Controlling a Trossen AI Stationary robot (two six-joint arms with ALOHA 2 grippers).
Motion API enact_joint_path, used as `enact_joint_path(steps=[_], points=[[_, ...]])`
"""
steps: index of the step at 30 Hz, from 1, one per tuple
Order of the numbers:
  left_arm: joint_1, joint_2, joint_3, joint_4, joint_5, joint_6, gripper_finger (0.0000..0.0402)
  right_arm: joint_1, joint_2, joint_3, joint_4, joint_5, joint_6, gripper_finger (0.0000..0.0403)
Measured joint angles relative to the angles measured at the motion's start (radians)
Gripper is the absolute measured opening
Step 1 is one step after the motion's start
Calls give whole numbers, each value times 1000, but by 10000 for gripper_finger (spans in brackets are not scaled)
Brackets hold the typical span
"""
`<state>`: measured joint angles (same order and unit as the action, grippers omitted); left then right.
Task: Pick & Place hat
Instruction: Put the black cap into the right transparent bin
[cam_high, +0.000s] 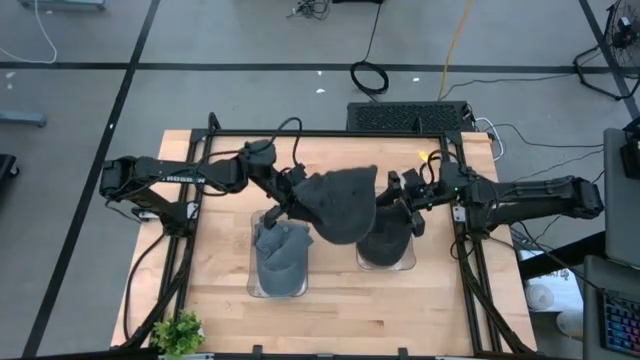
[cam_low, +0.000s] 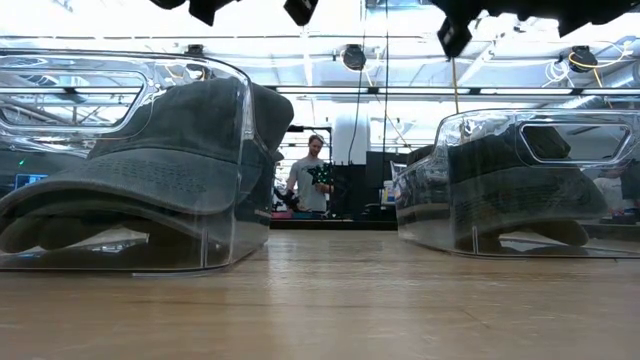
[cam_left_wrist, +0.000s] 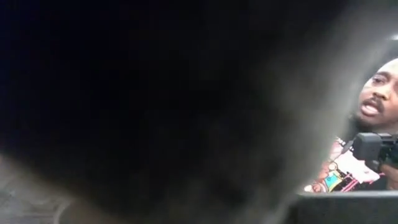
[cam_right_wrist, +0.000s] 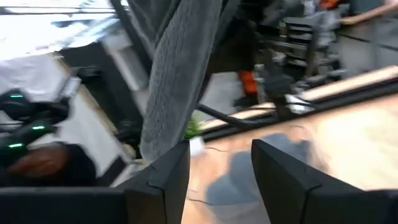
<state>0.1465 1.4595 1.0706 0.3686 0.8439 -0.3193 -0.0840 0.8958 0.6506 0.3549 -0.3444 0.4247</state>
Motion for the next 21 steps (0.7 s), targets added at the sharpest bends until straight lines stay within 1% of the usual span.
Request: enact_joint_path(steps=[5, 13, 15, 18, 21], points=[[-10, 0, 0, -7, -3, 4, 9, 0, 41, -1, 117, -101, 32, 159], [-9, -44, 0, -67, -24, 43, 9, 0, 6, -1, 48, -106, 5, 159], [-9, -50, -2, -112, -26, 51, 9, 1, -4, -1, 52, -107, -4, 159], [-11, -54, -2, -106, -34, 60, 9, 1, -1, -1, 83, -105, -8, 162], [-15, -54, -1, -110, -44, 63, 9, -3, 36, 1, 124, -104, -7, 164]])
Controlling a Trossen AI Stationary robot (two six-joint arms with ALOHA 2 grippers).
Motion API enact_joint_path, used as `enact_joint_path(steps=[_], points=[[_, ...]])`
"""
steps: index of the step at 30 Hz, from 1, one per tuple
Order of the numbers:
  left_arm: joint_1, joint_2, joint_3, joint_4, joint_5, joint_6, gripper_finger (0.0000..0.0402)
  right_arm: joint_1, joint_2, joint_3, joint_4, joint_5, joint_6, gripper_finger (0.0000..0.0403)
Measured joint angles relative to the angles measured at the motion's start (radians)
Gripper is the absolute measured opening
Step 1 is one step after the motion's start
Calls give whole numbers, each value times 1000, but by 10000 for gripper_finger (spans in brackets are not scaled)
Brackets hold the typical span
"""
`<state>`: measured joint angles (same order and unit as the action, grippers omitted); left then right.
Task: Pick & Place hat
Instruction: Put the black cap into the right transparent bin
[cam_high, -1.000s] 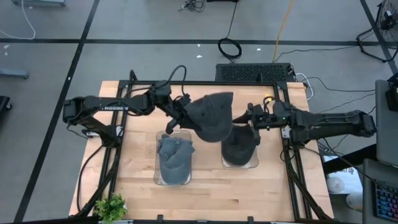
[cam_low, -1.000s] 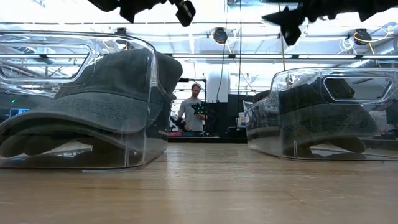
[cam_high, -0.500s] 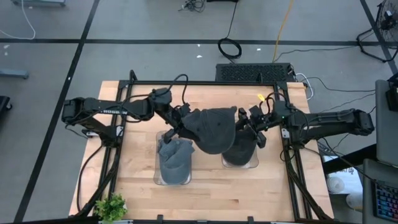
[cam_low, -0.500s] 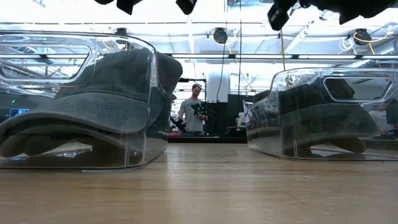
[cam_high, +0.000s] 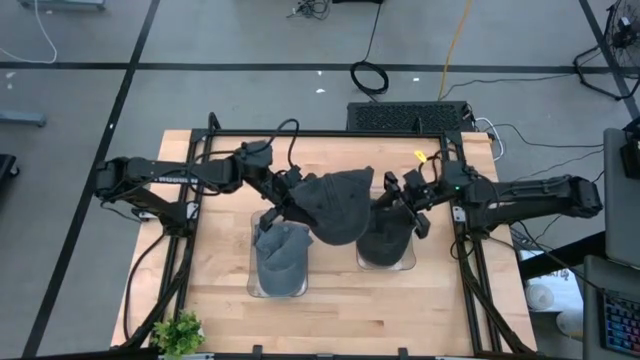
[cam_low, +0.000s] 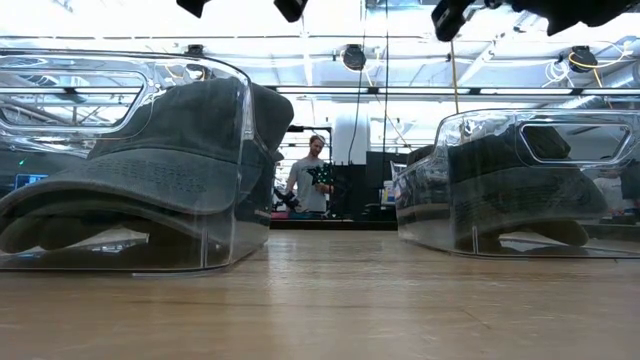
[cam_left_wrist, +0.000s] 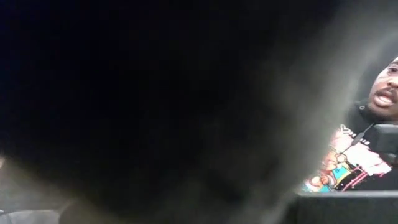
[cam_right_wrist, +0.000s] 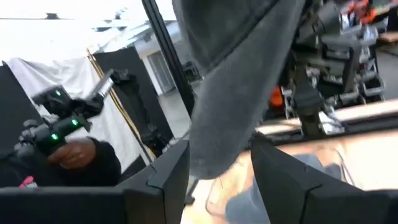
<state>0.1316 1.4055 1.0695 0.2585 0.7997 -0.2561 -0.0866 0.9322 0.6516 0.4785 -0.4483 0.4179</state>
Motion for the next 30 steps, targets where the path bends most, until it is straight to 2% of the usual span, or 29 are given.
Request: enact_joint_path(steps=[6, 10, 13, 19, 25, 28, 30], points=[[-14, 1, 0, -3, -21, 12, 9, -15, 92, -1, 92, -6, 8, 164], [-22, 1, 0, -41, -44, 27, 9, -14, 130, -1, 206, -72, 23, 161], [-23, 1, 0, -50, -51, 38, 10, -15, 147, -1, 251, -78, 42, 150], [-23, 7, 0, -51, -72, 46, 9, -15, 184, -1, 257, -80, 43, 94], [-23, 17, 0, -58, -67, 92, 17, -14, 218, -1, 316, -144, 8, 13], [-23, 19, 0, -59, -72, 152, 34, -12, 218, -1, 317, -147, -14, 6], [-18, 18, 2, -43, -103, 150, 49, -12, 206, -1, 301, -107, -33, 4]])
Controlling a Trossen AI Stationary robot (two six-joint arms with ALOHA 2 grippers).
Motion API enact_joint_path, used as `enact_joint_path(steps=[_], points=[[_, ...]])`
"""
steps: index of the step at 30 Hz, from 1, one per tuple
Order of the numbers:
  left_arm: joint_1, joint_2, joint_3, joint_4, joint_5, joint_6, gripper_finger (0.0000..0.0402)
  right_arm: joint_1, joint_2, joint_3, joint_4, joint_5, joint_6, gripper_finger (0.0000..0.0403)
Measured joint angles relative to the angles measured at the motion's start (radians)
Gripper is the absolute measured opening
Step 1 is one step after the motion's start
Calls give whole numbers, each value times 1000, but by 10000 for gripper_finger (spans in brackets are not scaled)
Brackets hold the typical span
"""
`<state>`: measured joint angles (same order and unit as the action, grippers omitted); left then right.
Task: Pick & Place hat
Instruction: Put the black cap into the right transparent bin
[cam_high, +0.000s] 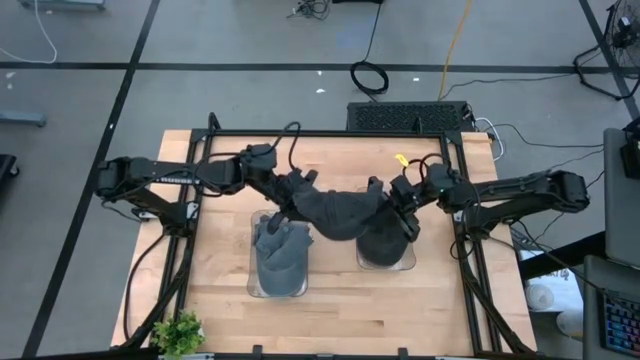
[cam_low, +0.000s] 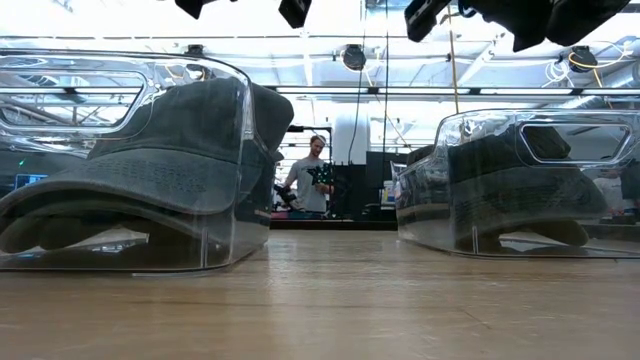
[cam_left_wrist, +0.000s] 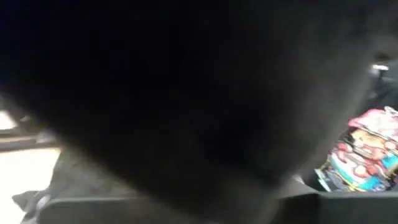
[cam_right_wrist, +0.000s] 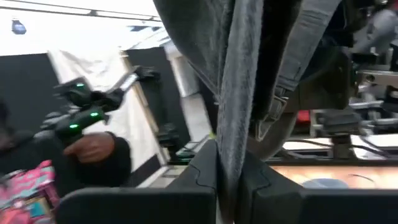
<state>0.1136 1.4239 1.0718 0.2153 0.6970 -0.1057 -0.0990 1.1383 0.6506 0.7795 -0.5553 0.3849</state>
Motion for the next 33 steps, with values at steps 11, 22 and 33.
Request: enact_joint_path(steps=[11, 22, 33], points=[[63, -13, -1, -67, -13, -3, 216, 48, -179, 0, -293, 219, -61, 1], [271, -196, -1, -279, -115, 54, 342, 259, -421, 0, -686, 592, 103, 1], [283, -198, -2, -394, -280, 52, 342, 669, -426, -21, -926, 1034, 440, 0]])
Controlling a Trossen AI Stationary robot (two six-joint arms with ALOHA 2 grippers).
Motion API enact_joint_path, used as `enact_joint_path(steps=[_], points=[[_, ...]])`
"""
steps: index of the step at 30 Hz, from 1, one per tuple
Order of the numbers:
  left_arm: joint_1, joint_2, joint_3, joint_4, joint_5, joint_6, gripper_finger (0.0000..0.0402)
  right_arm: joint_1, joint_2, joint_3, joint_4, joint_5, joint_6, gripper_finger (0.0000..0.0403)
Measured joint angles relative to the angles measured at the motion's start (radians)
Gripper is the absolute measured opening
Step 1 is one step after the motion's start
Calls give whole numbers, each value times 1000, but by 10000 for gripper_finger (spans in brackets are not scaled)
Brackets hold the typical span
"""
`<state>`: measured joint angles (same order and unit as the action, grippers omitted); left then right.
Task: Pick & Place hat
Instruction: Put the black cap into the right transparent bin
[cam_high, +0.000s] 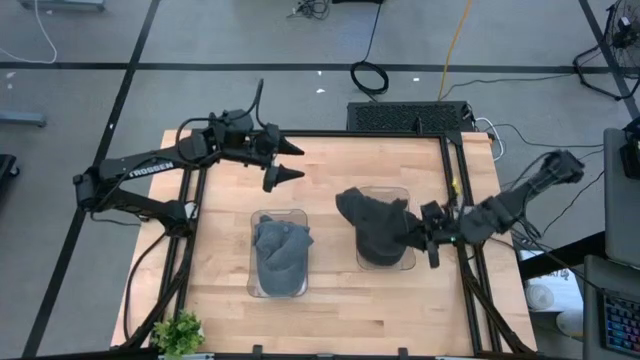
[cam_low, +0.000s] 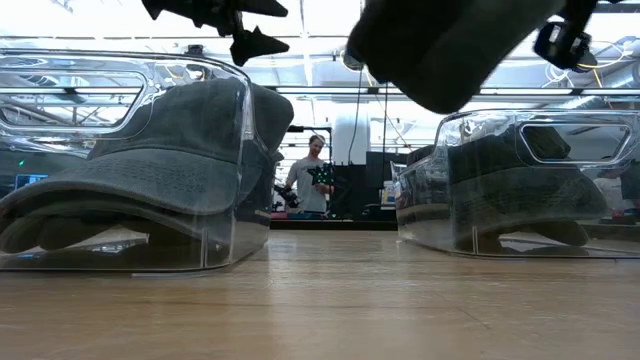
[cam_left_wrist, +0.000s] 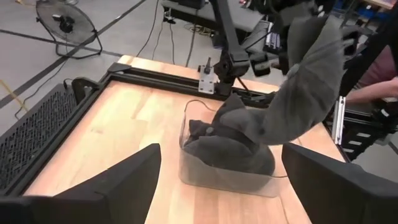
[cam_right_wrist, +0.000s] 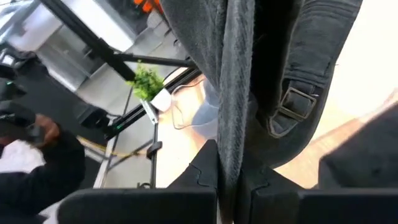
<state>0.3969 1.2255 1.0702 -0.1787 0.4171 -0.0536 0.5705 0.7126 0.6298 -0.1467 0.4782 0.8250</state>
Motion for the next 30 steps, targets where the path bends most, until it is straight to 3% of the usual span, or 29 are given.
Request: enact_joint_path(steps=[8, 12, 14, 20, 26, 30], points=[[-12, 0, 0, 4, -1, 4, 322, 229, 59, -268, 343, 305, 234, 0], [-13, 0, 0, 9, -35, 5, 315, 258, 104, -408, 709, 388, 168, 0], [-13, 0, 0, 9, -53, -5, 313, 258, 127, -447, 806, 409, 136, 0], [-13, 0, 0, 9, -54, -28, 317, 258, 161, -475, 745, 408, 182, 0], [-13, 0, 0, 13, -65, -30, 316, 258, 162, -475, 749, 361, 99, 2], [-13, 0, 0, 13, -82, -36, 310, 258, 162, -475, 745, 359, 101, 34]])
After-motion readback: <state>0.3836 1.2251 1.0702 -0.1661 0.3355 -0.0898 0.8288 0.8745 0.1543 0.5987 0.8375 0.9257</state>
